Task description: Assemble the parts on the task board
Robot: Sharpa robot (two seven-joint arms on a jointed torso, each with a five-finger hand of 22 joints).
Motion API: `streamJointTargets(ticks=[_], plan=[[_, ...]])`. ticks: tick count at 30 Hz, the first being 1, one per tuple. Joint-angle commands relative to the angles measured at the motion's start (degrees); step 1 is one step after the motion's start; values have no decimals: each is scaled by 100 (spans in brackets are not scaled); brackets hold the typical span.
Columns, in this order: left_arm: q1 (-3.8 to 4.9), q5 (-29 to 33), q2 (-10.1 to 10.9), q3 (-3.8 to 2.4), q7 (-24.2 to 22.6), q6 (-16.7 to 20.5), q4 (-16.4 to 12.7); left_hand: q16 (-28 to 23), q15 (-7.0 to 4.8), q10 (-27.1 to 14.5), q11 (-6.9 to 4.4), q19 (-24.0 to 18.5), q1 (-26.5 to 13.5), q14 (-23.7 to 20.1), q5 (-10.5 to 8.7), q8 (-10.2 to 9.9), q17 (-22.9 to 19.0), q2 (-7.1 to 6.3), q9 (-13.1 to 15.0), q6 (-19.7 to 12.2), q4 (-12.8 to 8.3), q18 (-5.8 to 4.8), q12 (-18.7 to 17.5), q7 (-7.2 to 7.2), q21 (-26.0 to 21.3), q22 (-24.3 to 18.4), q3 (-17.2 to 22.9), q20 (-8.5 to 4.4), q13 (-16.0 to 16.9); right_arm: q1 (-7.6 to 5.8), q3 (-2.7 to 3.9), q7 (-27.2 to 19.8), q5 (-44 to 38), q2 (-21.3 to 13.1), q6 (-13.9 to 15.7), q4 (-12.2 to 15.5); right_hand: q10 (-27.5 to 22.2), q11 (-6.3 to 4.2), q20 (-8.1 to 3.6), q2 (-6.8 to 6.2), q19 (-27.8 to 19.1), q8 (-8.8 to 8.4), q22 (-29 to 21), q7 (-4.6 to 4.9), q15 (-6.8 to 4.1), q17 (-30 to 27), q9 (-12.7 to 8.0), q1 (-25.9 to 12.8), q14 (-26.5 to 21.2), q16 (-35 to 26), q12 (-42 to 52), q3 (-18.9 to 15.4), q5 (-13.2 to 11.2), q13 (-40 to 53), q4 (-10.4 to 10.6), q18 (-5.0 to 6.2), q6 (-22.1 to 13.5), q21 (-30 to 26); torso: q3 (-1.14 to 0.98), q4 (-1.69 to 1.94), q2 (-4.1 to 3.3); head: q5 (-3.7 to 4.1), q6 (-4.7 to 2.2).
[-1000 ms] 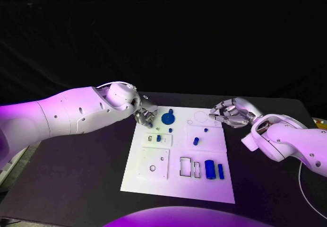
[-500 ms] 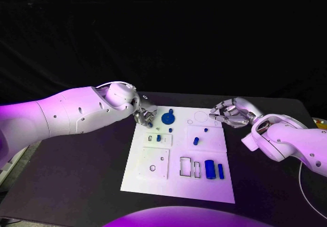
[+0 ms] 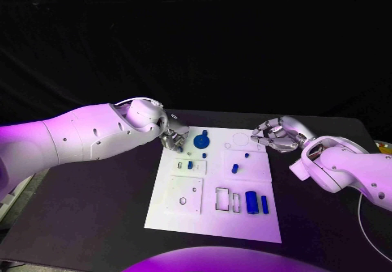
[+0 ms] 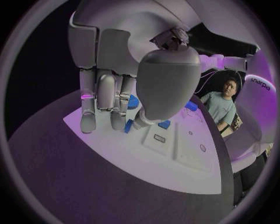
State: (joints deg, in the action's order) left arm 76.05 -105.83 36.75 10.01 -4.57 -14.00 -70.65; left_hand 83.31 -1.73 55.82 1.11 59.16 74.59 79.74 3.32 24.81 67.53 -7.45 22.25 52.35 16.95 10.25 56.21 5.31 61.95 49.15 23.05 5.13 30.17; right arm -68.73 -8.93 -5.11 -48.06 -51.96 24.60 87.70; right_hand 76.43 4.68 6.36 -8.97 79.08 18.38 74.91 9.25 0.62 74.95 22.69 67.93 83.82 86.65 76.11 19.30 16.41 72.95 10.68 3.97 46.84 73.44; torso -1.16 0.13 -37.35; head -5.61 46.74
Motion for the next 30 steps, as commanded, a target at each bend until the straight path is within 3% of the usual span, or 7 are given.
streamJointTargets(ticks=[1,17,23,30], plan=[[2,30,-2,-2,-52,-27,-15,21,-17,19,-13,-11,-52,5,-3,-33,5,-13,-11,34,-1,-88,-36,-9,-9,8,50,-13,-7,4,0,-42,-25,4,-35,4,5,-23,-9,4,1,37,116,1,-40,530,-7,-30,395,-12,20,-12,25,7,26,52,-33,-10,-3,0,0,-2,2],[2,55,-2,-2,32,-94,6,55,-4,61,11,91,-170,53,-4,-142,83,-183,-51,3,2,-113,-67,35,81,127,124,-21,-23,4,0,-31,-30,3,-35,6,5,-24,-10,10,3,48,118,0,-40,531,-9,-29,396,-12,20,-16,34,5,46,52,-34,-11,-6,-4,-1,10,4],[2,75,-5,-2,26,-78,8,59,4,82,15,93,-319,57,0,-202,87,-38,-72,33,-2,-112,-88,35,83,132,319,-17,-32,4,0,-31,-31,3,-39,6,5,-24,-10,10,3,48,118,0,-40,531,-9,-29,396,-12,20,-16,34,5,46,52,-34,-11,-7,-2,0,14,5],[2,85,-5,-2,13,-79,6,59,0,86,10,95,-287,56,-2,-226,85,28,-70,55,-6,-112,-102,28,86,141,539,-17,-33,4,0,-26,-35,8,-49,1,5,-24,-10,10,3,48,118,0,-40,531,-9,-29,396,-12,20,-16,34,5,46,52,-34,-11,-4,-2,-3,12,6]])
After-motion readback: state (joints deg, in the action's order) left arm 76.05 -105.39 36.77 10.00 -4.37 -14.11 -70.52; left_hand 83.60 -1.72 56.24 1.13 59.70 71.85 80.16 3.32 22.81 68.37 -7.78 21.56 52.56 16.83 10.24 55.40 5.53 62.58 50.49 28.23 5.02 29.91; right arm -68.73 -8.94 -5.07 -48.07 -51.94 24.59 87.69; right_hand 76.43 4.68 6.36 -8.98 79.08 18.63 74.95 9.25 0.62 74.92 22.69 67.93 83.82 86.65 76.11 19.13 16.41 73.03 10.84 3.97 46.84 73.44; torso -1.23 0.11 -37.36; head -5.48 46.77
